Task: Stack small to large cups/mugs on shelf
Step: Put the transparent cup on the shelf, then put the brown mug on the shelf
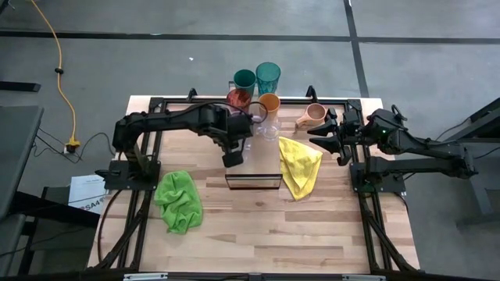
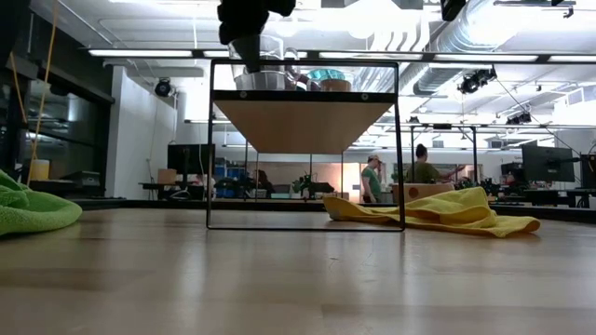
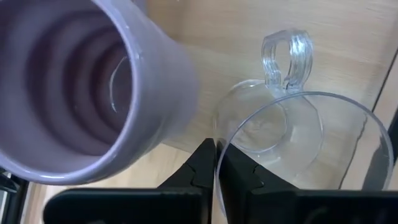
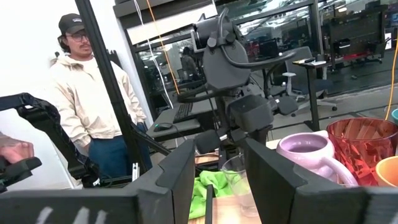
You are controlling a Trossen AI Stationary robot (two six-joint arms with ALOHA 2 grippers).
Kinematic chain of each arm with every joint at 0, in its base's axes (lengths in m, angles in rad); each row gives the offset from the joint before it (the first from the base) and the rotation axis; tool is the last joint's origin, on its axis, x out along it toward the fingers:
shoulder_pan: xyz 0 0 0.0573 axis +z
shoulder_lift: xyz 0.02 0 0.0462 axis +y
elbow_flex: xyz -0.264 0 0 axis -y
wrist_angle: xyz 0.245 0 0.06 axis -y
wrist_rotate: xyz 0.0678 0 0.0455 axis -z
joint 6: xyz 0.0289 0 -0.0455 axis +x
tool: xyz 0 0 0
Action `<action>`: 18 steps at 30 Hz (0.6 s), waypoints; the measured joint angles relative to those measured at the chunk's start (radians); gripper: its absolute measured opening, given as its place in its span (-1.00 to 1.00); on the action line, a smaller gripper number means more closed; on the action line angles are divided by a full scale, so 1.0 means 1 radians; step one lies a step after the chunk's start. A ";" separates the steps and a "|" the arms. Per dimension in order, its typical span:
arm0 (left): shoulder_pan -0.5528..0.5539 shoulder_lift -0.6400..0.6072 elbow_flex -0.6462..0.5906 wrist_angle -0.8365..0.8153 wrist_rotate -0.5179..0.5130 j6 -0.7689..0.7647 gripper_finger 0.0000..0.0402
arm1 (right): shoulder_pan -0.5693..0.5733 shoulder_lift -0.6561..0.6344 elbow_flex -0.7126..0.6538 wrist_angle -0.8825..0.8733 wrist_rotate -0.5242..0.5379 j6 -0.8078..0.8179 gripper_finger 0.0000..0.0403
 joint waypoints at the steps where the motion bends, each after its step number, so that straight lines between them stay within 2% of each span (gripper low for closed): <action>1: 0.000 0.000 0.000 0.000 -0.001 0.000 -0.94 | 0.000 0.000 0.000 0.000 0.000 0.000 -0.35; 7: 0.000 0.000 0.000 0.013 -0.005 0.015 -0.76 | 0.000 0.000 0.000 0.000 0.000 0.000 -0.35; 18: 0.000 -0.003 0.022 0.042 -0.030 0.018 -0.26 | 0.000 0.000 0.000 0.000 0.000 0.000 -0.35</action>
